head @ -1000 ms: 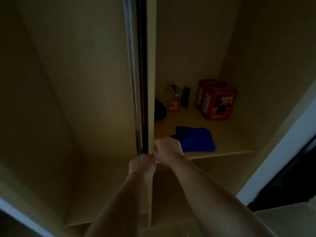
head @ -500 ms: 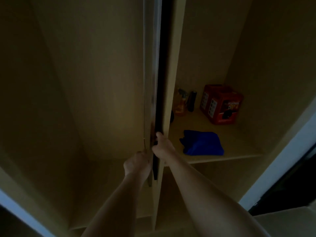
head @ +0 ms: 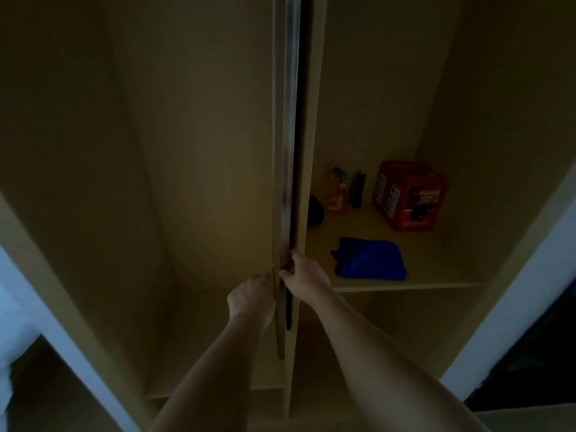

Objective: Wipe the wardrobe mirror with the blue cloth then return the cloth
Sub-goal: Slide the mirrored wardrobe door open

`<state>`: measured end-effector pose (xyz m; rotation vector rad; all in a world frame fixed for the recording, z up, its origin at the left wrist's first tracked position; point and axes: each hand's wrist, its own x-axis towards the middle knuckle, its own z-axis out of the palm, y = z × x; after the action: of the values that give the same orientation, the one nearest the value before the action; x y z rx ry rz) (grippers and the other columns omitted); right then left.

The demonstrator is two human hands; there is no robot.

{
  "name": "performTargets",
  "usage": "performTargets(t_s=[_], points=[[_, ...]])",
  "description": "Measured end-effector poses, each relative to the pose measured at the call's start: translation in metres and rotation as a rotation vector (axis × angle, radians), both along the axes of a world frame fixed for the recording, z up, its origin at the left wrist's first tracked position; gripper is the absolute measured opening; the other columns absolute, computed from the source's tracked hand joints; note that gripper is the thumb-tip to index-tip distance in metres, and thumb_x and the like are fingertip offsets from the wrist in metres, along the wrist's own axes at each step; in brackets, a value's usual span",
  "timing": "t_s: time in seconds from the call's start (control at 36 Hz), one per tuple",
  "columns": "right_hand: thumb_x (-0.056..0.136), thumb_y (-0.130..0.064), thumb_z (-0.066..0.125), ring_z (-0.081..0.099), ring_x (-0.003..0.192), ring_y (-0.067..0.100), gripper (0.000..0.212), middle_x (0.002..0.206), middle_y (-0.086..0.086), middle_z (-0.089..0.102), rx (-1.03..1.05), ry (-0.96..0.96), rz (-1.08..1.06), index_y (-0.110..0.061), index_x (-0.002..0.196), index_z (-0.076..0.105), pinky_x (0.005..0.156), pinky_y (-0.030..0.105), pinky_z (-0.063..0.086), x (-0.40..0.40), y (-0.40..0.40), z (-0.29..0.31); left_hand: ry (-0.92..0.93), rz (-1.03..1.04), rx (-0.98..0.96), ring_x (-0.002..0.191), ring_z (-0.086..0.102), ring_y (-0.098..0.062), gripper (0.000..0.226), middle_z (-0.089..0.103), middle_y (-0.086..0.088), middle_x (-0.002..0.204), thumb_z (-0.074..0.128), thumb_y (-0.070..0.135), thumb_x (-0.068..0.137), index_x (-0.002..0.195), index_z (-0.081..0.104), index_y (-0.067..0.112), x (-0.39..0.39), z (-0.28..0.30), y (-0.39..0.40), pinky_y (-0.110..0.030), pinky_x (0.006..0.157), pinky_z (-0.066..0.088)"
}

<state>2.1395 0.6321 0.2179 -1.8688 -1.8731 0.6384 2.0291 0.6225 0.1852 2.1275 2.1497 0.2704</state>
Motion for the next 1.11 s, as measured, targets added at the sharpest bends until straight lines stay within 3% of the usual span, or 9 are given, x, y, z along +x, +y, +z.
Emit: performTargets(t_s=[0.14,0.25,0.36,0.5,0.64,0.72,0.86,1.0,1.11], points=[[0.094,-0.042,0.051,0.061,0.100,0.020,0.036,0.115,-0.001,0.061,0.017,-0.012,0.014,-0.024,0.124,0.049,0.078,0.035,0.054,0.007,-0.029,0.000,-0.008,0.025,0.027,0.085,0.060,-0.016,0.023,0.061,0.004,0.102,0.039,0.024,0.096,0.115,0.052,0.025,0.007,-0.004,-0.031,-0.028,0.061,0.041],[0.093,-0.043,0.052,0.061,0.097,0.019,0.033,0.108,-0.001,0.062,0.036,-0.035,0.031,-0.024,0.120,0.050,0.079,0.036,0.054,0.015,-0.054,-0.001,0.003,0.083,0.047,0.058,0.040,-0.006,0.018,0.042,0.011,0.071,0.045,0.027,0.095,0.109,0.055,0.026,0.013,-0.007,-0.054,-0.022,0.048,0.028],[0.095,-0.040,0.049,0.062,0.090,0.019,0.032,0.101,-0.001,0.062,0.022,-0.069,0.064,-0.023,0.122,0.048,0.076,0.037,0.055,0.021,-0.079,-0.001,-0.048,0.096,0.075,0.055,0.038,-0.002,0.012,0.038,0.014,0.067,0.043,0.032,0.095,0.099,0.055,0.029,0.019,-0.007,-0.075,-0.022,0.045,0.024],[0.098,-0.039,0.043,0.062,0.092,0.020,0.034,0.107,0.003,0.061,-0.031,-0.112,0.073,-0.020,0.126,0.045,0.079,0.039,0.055,0.032,-0.107,0.003,-0.082,0.100,0.127,0.062,0.044,-0.006,0.013,0.040,0.014,0.069,0.039,0.034,0.095,0.086,0.048,0.030,0.023,0.000,-0.104,-0.025,0.054,0.032],[0.098,-0.038,0.045,0.057,0.075,0.008,0.025,0.090,-0.006,0.055,-0.038,-0.070,0.065,-0.021,0.115,0.050,0.055,0.022,0.040,0.054,-0.127,0.004,-0.068,0.074,0.135,0.093,0.056,-0.013,0.025,0.057,0.005,0.105,0.046,0.017,0.092,0.114,0.053,0.025,0.022,0.002,-0.128,-0.027,0.073,0.044],[0.097,-0.037,0.047,0.051,0.069,0.004,0.016,0.084,-0.009,0.051,-0.033,-0.070,0.022,-0.022,0.102,0.050,0.051,0.020,0.033,0.068,-0.136,0.004,-0.057,0.065,0.136,0.097,0.055,-0.014,0.034,0.057,0.003,0.108,0.047,0.008,0.089,0.119,0.051,0.022,0.021,0.002,-0.142,-0.029,0.079,0.047],[0.097,-0.032,0.048,0.057,0.072,0.007,0.013,0.087,-0.005,0.056,-0.051,-0.043,-0.027,-0.020,0.101,0.052,0.055,0.020,0.042,0.088,-0.144,0.005,-0.003,0.047,0.124,0.102,0.055,-0.016,0.035,0.056,0.001,0.113,0.046,0.007,0.090,0.122,0.050,0.021,0.024,0.008,-0.151,-0.031,0.084,0.049],[0.097,-0.025,0.048,0.060,0.081,0.014,0.010,0.094,0.000,0.059,-0.032,0.036,-0.110,-0.018,0.104,0.051,0.077,0.034,0.055,0.098,-0.145,0.009,0.005,0.034,0.135,0.101,0.054,-0.017,0.031,0.055,0.001,0.109,0.047,0.008,0.090,0.119,0.053,0.020,0.025,0.012,-0.150,-0.029,0.080,0.045],[0.097,-0.031,0.048,0.059,0.084,0.017,0.012,0.095,-0.001,0.059,-0.028,-0.026,-0.195,-0.021,0.103,0.050,0.069,0.032,0.051,0.102,-0.140,0.015,0.023,0.054,0.112,0.103,0.054,-0.017,0.033,0.055,0.002,0.111,0.050,0.010,0.091,0.122,0.053,0.021,0.020,0.009,-0.149,-0.028,0.079,0.046]])
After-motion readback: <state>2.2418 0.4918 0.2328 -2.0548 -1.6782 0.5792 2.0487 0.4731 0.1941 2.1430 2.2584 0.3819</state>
